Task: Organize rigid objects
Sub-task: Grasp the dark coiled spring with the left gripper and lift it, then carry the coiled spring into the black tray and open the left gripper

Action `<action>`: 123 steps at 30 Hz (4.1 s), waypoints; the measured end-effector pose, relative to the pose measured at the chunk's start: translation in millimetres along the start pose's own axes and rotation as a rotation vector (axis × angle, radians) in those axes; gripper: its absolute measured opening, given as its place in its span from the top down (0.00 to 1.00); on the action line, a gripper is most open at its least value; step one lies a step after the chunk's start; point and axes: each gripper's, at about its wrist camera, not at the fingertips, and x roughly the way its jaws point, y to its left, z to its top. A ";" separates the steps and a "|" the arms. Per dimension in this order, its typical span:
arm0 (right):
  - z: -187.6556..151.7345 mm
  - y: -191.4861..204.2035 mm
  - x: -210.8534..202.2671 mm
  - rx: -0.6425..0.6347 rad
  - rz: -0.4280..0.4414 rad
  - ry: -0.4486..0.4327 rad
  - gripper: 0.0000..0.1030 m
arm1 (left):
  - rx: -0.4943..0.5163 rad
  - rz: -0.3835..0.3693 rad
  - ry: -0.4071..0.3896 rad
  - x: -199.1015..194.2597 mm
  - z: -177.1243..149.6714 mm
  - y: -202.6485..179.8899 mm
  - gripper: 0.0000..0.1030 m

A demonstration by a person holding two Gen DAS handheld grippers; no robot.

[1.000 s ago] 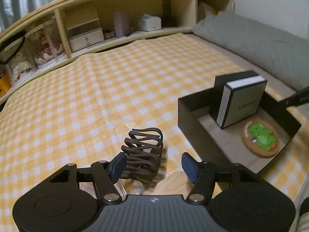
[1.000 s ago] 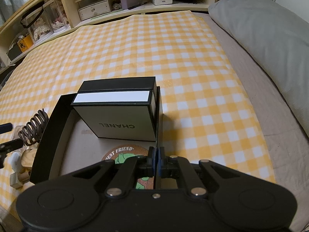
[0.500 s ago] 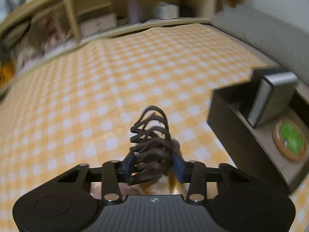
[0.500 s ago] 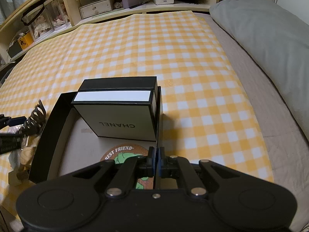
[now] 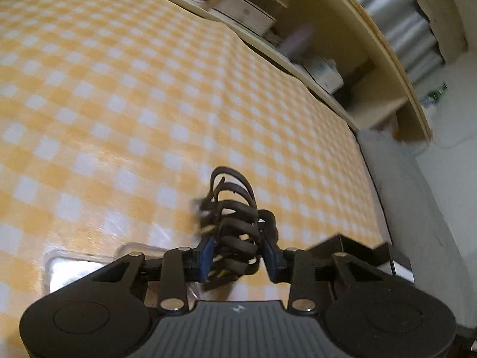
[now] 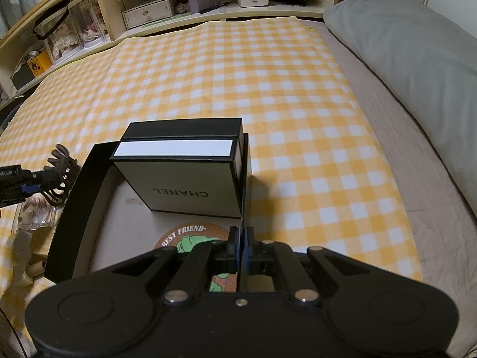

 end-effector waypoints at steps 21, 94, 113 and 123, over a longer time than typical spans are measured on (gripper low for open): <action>-0.4 0.8 -0.4 0.000 0.000 -0.001 0.96 | -0.027 0.272 -0.148 -31.8 23.2 9.5 0.39; -0.6 0.6 0.1 -0.003 -0.001 -0.003 0.96 | 0.408 0.119 -0.004 22.9 -59.8 -193.8 0.55; -1.9 1.7 0.0 -0.004 0.000 -0.005 0.96 | 0.435 0.092 -0.013 20.6 -61.3 -187.1 0.34; -1.5 1.8 0.2 -0.004 -0.001 -0.005 0.96 | 0.504 0.054 0.023 -6.4 -69.6 -205.1 0.09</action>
